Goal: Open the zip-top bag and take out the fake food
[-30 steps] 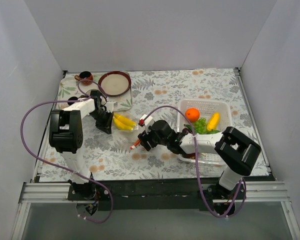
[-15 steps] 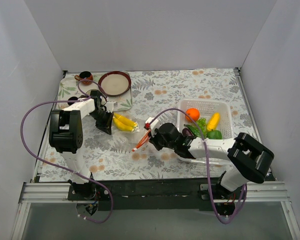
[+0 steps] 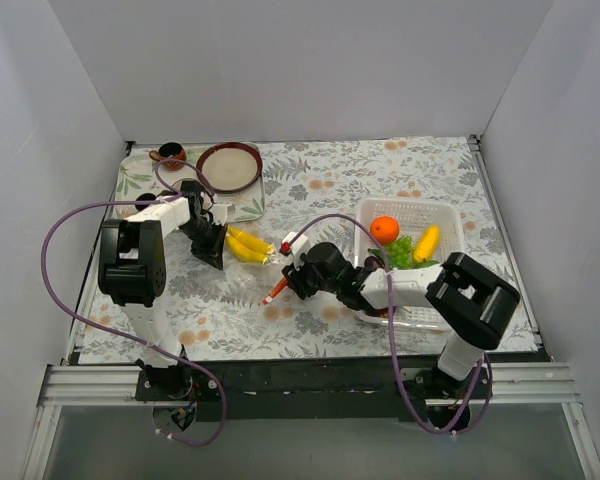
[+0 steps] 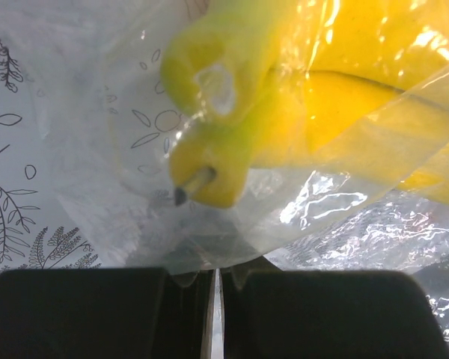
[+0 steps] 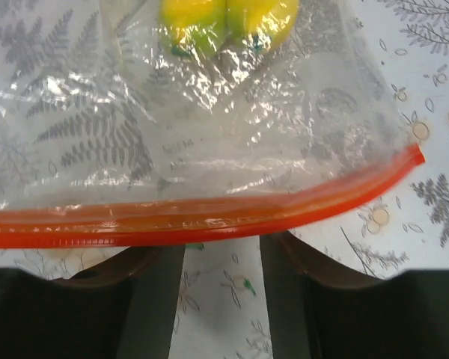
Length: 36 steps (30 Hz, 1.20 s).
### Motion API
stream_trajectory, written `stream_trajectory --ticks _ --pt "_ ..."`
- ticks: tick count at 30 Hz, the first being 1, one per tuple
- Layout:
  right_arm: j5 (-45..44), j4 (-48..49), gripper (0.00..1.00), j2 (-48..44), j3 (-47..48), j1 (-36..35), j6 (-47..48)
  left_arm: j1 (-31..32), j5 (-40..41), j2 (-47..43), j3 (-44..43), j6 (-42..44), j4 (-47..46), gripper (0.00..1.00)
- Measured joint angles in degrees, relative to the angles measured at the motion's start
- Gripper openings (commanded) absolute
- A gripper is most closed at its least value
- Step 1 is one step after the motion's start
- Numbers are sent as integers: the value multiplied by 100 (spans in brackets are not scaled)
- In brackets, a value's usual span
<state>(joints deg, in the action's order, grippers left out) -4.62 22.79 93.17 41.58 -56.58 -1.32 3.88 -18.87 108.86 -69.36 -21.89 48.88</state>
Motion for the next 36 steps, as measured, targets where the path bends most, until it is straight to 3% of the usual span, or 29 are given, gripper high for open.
stream_trajectory --ticks 6,10,21,25,27,30,36 --pt "334 339 76 824 667 44 -13 101 140 -55 46 2 -50 0" --pt "398 750 75 778 651 44 125 166 245 -72 57 4 -68 0" --pt "243 756 41 -166 157 72 457 192 299 -72 59 7 -74 0" --pt "197 767 41 -181 28 146 426 195 302 -72 59 7 -74 0" --pt "201 817 49 -96 33 177 411 197 304 -74 59 7 -74 0" --pt "227 833 73 164 155 210 343 199 306 -76 59 7 -72 0" --pt "452 999 90 765 603 225 267 238 350 -76 57 4 -72 0"
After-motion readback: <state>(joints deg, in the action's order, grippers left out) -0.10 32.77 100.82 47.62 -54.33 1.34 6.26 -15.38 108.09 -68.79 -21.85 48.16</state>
